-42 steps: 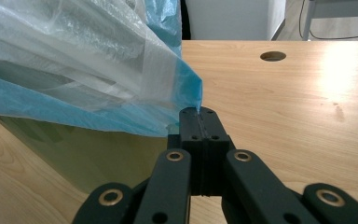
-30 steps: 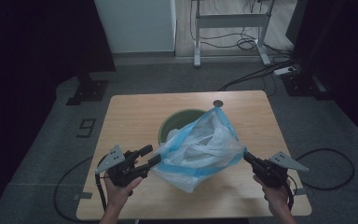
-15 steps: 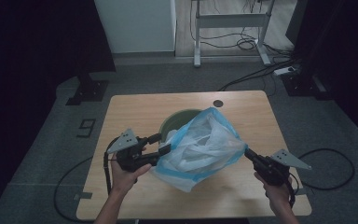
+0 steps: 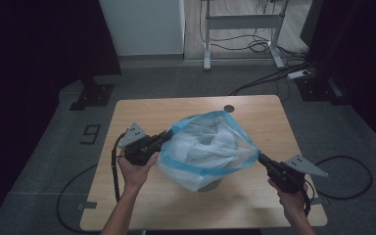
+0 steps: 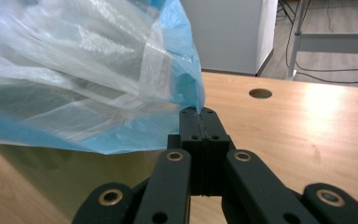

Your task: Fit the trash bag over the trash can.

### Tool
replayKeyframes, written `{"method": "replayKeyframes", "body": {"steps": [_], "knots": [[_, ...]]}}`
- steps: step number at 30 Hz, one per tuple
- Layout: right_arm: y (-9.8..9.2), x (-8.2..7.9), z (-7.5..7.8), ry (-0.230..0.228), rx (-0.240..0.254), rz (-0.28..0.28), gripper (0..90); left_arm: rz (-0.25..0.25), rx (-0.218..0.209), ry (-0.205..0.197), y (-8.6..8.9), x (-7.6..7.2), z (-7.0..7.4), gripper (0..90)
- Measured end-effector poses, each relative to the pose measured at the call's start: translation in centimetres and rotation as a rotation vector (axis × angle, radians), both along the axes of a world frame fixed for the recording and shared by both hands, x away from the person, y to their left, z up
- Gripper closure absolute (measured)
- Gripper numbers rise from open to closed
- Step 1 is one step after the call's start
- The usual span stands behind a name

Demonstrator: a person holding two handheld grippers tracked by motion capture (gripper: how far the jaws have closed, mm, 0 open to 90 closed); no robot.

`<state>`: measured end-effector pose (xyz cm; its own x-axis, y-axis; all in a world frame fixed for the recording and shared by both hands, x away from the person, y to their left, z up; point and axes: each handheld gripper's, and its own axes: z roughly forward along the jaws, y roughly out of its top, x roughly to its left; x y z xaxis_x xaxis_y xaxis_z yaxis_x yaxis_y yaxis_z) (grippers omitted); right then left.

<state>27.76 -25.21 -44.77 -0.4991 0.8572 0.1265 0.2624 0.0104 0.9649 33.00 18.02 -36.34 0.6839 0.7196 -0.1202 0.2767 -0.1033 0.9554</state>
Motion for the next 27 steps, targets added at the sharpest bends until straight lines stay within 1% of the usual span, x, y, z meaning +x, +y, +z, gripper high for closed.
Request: {"method": "replayKeyframes", "body": {"steps": [3, 4, 7, 9, 10, 12, 18, 25, 27], "knots": [[0.3, 0.7, 0.4, 0.000, -0.014, -0.002, 89.2, 0.032, -0.021, 0.007, 0.6, 1.0, -0.2, 89.6], [0.3, 0.9, 0.5, -0.001, -0.020, -0.004, 89.2, 0.036, -0.032, 0.015, 0.8, 1.4, -0.3, 89.6], [0.6, 1.5, 0.6, 0.003, -0.029, -0.009, 89.2, 0.052, -0.046, 0.041, 1.4, 2.4, -0.9, 89.5], [0.7, 2.0, 0.5, 0.008, -0.025, -0.015, 89.2, 0.059, -0.049, 0.063, 1.8, 3.1, -1.4, 89.6], [0.8, 2.3, 0.5, 0.014, -0.019, -0.020, 89.2, 0.065, -0.040, 0.071, 2.0, 3.3, -1.6, 89.5], [0.9, 2.9, 0.5, 0.018, -0.017, -0.028, 89.2, 0.073, -0.041, 0.089, 2.3, 3.8, -2.0, 89.5], [1.2, 4.0, 0.2, 0.030, -0.027, -0.041, 89.2, 0.073, -0.056, 0.117, 3.3, 4.1, -2.9, 89.4], [0.9, 4.3, -0.5, 0.052, -0.023, -0.053, 89.2, 0.057, -0.063, 0.142, 3.5, 4.0, -3.6, 89.4], [0.7, 4.2, -0.6, 0.050, -0.017, -0.049, 89.1, 0.045, -0.068, 0.147, 3.5, 3.9, -3.6, 89.4]]}}
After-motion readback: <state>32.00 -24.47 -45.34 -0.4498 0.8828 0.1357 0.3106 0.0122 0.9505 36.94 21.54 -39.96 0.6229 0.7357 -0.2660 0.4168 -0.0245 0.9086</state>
